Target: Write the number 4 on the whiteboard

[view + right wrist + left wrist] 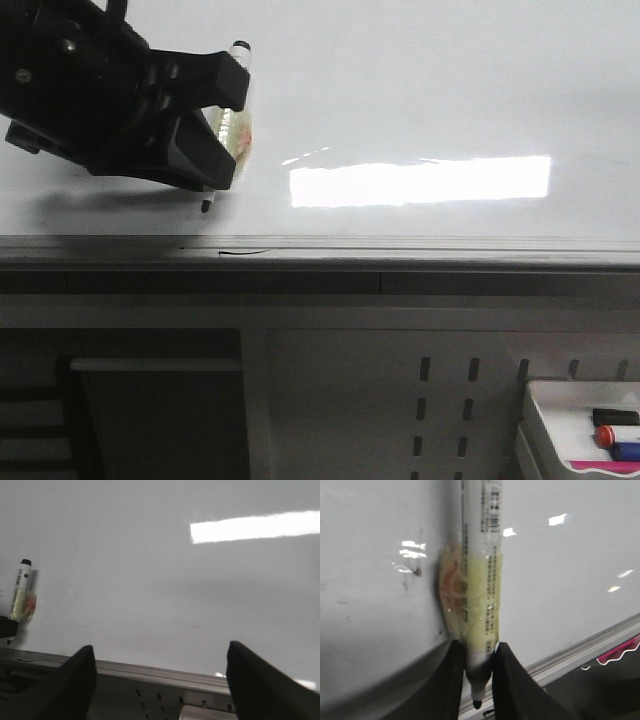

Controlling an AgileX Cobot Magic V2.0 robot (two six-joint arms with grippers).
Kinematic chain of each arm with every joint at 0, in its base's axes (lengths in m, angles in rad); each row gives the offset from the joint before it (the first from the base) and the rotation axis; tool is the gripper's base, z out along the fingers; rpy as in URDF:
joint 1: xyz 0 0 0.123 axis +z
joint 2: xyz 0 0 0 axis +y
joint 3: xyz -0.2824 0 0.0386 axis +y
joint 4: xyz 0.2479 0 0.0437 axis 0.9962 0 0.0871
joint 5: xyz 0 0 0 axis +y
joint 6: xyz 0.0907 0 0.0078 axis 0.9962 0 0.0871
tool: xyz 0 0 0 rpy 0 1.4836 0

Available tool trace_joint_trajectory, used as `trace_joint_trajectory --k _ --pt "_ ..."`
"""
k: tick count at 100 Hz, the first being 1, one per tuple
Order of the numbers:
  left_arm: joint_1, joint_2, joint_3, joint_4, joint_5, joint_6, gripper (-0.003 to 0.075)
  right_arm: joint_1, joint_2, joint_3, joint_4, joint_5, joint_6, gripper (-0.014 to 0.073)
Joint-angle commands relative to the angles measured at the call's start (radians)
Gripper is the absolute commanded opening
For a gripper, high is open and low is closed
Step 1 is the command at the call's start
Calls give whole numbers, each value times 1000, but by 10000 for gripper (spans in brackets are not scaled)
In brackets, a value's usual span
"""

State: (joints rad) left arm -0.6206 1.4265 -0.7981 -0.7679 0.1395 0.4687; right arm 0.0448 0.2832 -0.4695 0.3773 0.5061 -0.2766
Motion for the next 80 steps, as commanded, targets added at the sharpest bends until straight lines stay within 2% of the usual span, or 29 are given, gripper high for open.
trace_joint_trajectory --k 1,10,16,36,48,67,80 --pt "-13 -44 -32 -4 -40 3 -20 17 20 -37 4 -66 -12 489" --pt "-37 -75 -32 50 -8 48 -20 63 23 -46 4 -41 -22 489" --pt "-56 -98 -32 88 24 92 -20 95 39 -64 4 -4 -78 489" --pt "-164 -183 -34 217 144 402 -20 236 151 -138 69 38 -265 489" --pt "-228 -226 -34 312 159 518 -20 327 240 -185 146 47 -380 489" --pt "-296 -277 -34 461 161 566 -20 466 360 -241 230 65 -594 489" --pt "-322 -286 -34 530 168 566 -20 535 430 -255 244 52 -632 489"
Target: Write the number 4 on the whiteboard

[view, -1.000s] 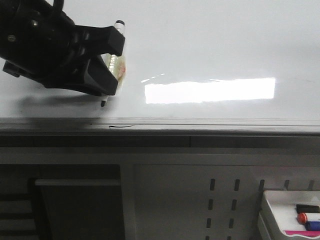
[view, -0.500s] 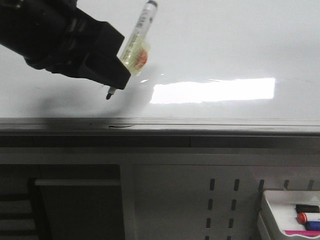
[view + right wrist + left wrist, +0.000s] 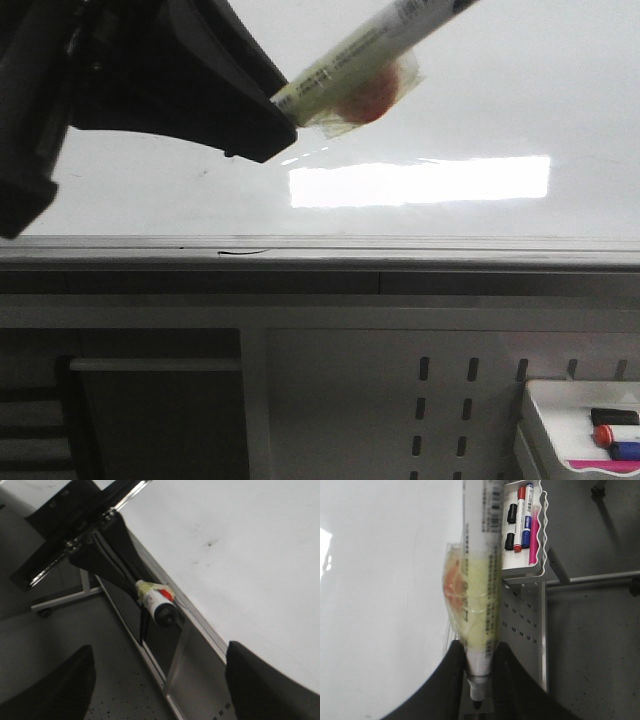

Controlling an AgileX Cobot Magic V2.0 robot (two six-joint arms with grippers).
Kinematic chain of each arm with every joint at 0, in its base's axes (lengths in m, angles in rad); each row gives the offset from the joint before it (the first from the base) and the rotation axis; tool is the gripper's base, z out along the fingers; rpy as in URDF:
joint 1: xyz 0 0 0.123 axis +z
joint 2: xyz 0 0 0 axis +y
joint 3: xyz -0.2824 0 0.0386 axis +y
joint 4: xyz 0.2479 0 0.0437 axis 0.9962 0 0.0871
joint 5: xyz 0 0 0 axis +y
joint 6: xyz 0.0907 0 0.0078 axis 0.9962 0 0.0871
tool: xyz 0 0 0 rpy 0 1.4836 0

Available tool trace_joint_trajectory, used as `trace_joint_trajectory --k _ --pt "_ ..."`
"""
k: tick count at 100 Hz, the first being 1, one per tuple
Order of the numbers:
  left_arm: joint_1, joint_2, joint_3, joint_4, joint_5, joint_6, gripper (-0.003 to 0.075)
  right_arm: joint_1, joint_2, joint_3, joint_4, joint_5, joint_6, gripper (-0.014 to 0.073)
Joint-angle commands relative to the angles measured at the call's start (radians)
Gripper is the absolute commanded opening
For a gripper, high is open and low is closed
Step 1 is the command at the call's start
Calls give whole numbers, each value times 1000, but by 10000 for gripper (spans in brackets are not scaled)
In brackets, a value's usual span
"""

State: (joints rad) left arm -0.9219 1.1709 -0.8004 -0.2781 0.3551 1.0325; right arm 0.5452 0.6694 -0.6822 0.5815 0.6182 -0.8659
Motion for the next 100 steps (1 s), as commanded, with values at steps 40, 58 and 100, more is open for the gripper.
trace_joint_trajectory --k 40,58,100 --pt "-94 -32 -32 127 -57 3 -20 217 210 -76 44 -192 -43 489" --pt "-94 -36 -32 127 -55 3 -20 229 281 -76 44 -216 -43 489" --pt "-94 -52 -32 125 -53 3 -20 229 314 -76 44 -258 -43 328"
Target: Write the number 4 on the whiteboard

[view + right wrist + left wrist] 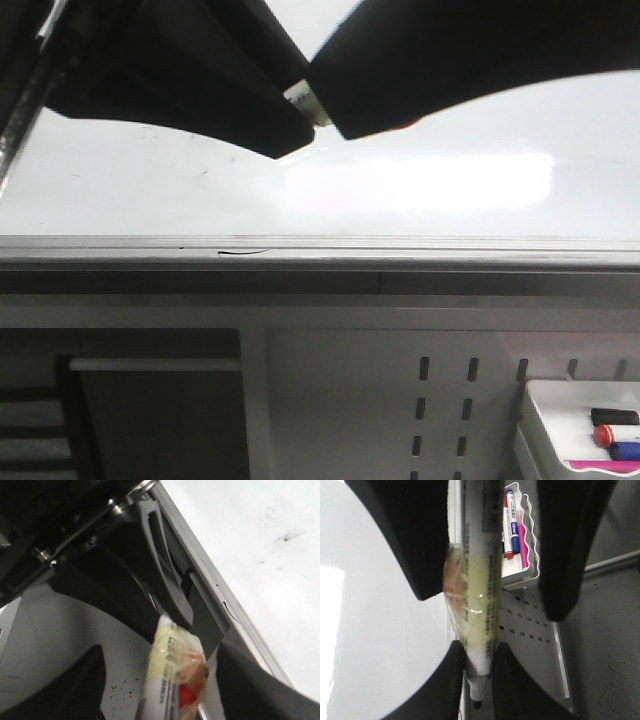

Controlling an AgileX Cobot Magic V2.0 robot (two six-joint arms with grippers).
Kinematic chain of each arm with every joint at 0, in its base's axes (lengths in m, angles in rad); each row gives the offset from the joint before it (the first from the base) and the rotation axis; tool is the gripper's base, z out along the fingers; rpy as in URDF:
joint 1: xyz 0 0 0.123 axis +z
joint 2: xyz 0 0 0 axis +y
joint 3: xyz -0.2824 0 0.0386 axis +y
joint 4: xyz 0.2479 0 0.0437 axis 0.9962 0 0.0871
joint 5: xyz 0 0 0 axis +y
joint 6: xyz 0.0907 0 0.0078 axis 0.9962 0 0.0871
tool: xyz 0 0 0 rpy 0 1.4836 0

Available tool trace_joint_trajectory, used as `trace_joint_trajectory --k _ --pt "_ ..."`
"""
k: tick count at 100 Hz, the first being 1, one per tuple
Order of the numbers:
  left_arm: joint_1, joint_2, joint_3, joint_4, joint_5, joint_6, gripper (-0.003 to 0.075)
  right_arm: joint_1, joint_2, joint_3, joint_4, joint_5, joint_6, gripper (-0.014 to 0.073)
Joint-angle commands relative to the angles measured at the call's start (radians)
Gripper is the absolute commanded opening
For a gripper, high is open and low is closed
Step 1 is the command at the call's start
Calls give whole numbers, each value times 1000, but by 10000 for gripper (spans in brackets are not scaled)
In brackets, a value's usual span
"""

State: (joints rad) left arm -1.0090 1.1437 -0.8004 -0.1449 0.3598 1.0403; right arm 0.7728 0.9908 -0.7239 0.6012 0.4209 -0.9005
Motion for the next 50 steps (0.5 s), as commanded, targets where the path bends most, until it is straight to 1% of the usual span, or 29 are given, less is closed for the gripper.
trace_joint_trajectory --k 1,5,10,19,50 --pt "-7 -25 -32 -8 -57 -4 -20 1 -8 -35 24 -59 -8 320" --pt "-7 -25 -32 -8 -57 -4 -20 1 -8 -35 24 -59 -8 262" --pt "-7 -25 -32 -8 -57 -4 -20 1 -8 -35 24 -59 -8 212" --pt "-7 -25 -32 -8 -57 -4 -20 1 -8 -35 24 -59 -8 153" --pt "-7 -25 -32 -8 -57 -4 -20 1 -3 -35 12 -59 -8 141"
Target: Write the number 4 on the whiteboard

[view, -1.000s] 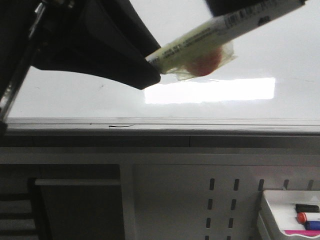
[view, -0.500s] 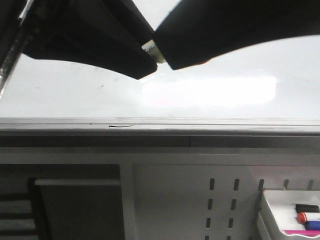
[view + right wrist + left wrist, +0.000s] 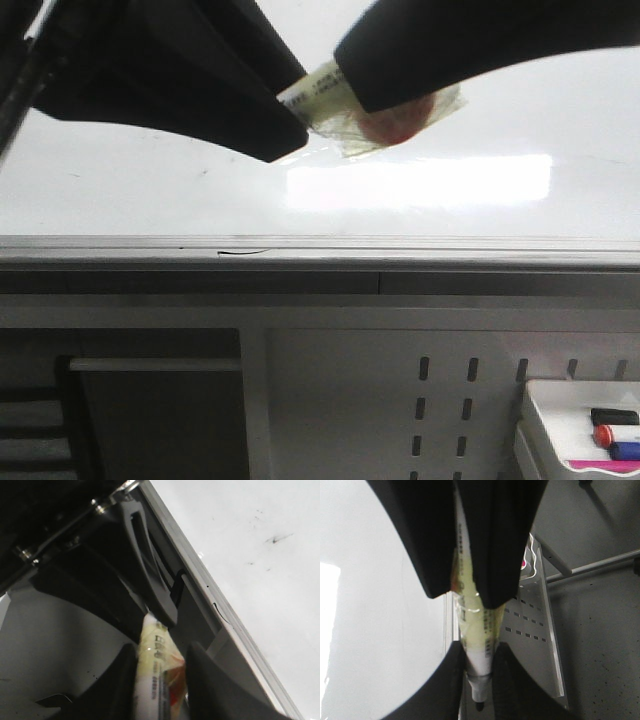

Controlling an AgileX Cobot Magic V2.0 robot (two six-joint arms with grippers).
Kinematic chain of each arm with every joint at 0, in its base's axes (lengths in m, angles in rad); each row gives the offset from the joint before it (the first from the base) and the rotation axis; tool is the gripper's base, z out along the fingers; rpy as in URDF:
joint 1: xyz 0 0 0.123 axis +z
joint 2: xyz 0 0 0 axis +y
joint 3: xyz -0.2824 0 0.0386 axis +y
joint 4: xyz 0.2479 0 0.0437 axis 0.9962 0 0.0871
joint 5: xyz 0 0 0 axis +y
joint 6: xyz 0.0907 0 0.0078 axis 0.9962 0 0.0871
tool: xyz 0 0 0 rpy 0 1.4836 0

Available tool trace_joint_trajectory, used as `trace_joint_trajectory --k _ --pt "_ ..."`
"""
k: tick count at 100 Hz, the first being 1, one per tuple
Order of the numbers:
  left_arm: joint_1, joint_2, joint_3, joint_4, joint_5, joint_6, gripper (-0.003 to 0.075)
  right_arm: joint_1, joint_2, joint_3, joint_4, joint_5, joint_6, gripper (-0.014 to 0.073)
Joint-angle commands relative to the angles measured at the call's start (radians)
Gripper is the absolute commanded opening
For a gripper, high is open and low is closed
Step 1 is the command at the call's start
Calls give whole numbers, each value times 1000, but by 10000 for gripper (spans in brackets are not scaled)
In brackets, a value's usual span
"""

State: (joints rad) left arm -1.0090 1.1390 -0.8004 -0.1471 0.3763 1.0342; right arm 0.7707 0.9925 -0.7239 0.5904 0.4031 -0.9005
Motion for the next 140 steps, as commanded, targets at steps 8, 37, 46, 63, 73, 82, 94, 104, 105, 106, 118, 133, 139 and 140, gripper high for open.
trace_joint_trajectory --k 8,37,46,63,73,82,94,104,105,106,118,133,139,140 --pt "-7 -20 -32 -6 -74 2 -20 3 2 -35 23 -41 -8 141" --pt "-7 -20 -32 -6 -74 2 -20 3 9 -35 23 -23 -8 -71" --pt "-7 -20 -32 -6 -74 2 -20 3 9 -35 23 -23 -8 -72" --pt "-7 -20 -32 -9 -78 -3 -20 3 9 -35 23 -23 -8 -72" --pt "-7 -20 -32 -60 -105 -3 -12 3 9 -35 23 -23 -8 -72" --pt "-5 -20 -32 -101 -127 -3 83 3 9 -35 23 -23 -8 -72" --pt "-5 -20 -32 -126 -127 -3 295 3 9 -35 23 -23 -8 -72" --pt "-5 -20 -32 -131 -127 -5 426 3 9 -35 23 -23 -8 -72" --pt "-5 -20 -32 -134 -127 -5 436 3 9 -35 23 -23 -8 -72" --pt "-5 -20 -32 -139 -127 -5 444 3 9 -35 23 -23 -8 -72" --pt "-5 -28 -32 -146 -123 -17 452 3 9 -33 15 -23 -8 -71" --pt "21 -85 -32 -146 -96 -146 452 3 -2 -33 0 -21 -8 -70" --pt "48 -130 -19 -146 -92 -203 449 0 -14 -31 -2 -21 -8 -62" --pt "57 -136 -15 -146 -92 -217 447 0 -13 -31 -2 -21 -8 -62"
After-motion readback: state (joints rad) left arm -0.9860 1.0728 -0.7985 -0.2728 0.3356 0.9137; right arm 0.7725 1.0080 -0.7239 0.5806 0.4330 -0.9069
